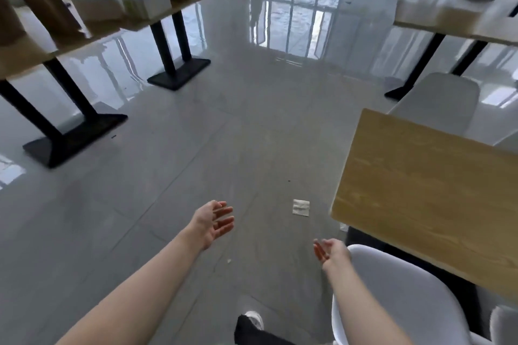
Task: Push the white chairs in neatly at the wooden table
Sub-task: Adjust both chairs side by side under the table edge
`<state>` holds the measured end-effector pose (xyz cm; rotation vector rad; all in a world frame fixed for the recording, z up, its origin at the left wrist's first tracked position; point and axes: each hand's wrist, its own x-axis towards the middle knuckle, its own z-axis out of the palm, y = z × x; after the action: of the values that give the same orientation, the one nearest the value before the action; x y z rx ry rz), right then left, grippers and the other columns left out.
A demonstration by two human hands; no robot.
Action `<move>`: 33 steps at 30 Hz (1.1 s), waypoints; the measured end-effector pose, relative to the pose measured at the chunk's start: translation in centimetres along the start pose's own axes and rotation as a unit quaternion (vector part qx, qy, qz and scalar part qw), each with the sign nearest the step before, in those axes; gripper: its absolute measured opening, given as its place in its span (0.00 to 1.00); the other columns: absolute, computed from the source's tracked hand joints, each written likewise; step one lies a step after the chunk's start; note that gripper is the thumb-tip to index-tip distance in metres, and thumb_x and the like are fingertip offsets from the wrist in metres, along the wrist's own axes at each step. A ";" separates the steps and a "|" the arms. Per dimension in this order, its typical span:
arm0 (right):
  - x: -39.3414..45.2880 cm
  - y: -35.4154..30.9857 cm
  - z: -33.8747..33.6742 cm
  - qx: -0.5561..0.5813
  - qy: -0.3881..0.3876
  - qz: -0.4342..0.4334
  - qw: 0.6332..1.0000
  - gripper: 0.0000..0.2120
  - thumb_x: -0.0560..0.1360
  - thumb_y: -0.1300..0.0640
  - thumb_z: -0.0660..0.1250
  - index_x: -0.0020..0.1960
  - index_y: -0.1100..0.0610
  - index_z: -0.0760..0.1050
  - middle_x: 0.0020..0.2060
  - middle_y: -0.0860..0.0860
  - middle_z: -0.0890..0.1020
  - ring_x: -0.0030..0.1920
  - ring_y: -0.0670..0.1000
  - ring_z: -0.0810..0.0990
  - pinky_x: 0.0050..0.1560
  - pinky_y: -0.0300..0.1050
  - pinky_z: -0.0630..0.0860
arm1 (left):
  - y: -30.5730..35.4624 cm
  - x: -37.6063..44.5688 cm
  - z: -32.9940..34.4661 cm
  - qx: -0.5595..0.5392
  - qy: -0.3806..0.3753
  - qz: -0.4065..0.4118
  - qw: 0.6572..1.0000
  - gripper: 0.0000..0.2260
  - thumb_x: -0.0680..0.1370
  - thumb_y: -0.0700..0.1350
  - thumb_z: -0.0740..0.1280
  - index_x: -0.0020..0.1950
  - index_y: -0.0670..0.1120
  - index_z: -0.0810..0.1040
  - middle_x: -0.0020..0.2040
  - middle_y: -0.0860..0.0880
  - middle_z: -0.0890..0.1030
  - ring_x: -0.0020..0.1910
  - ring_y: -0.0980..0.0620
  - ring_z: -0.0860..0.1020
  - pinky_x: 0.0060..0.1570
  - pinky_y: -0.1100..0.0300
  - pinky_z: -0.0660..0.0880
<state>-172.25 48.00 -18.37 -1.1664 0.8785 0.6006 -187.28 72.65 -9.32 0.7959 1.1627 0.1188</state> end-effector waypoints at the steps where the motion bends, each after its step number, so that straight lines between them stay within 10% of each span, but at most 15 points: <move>1: 0.2 -0.6 2.7 -0.005 -0.009 0.001 1.000 0.09 0.74 0.69 0.54 0.37 0.61 0.66 0.21 0.57 0.77 0.16 0.50 0.77 0.16 0.39 0.73 | 2.3 1.2 0.4 0.002 -0.003 0.006 1.000 0.09 0.81 0.44 0.54 0.50 0.43 0.73 0.46 0.45 0.79 0.41 0.45 0.77 0.39 0.54 0.76; 4: 0.6 -3.2 10.2 0.006 -0.037 -0.005 0.999 0.10 0.75 0.69 0.55 0.37 0.62 0.67 0.33 0.57 0.73 0.16 0.50 0.77 0.16 0.40 0.73 | 8.5 5.2 2.0 0.005 -0.011 0.021 1.000 0.10 0.81 0.44 0.54 0.50 0.43 0.74 0.47 0.45 0.79 0.41 0.46 0.77 0.37 0.54 0.76; 15: 9.8 -13.8 30.9 0.103 0.023 -0.053 0.993 0.10 0.75 0.69 0.55 0.36 0.62 0.68 0.32 0.56 0.74 0.16 0.49 0.77 0.16 0.38 0.73 | 28.2 25.2 12.4 0.131 -0.095 -0.026 0.986 0.08 0.79 0.41 0.56 0.50 0.42 0.74 0.45 0.44 0.79 0.39 0.44 0.76 0.39 0.54 0.76; 33: 27.1 -38.9 40.3 0.295 0.135 -0.068 0.944 0.08 0.75 0.68 0.56 0.41 0.59 0.70 0.33 0.56 0.77 0.18 0.49 0.79 0.18 0.38 0.74 | 42.9 44.3 51.4 0.376 -0.239 -0.079 0.892 0.08 0.78 0.39 0.56 0.49 0.42 0.75 0.45 0.45 0.79 0.38 0.45 0.77 0.35 0.56 0.78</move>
<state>-115.63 73.66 -15.13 -0.7564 1.1048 0.0426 -111.56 99.25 -8.88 1.3112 0.7747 -0.6749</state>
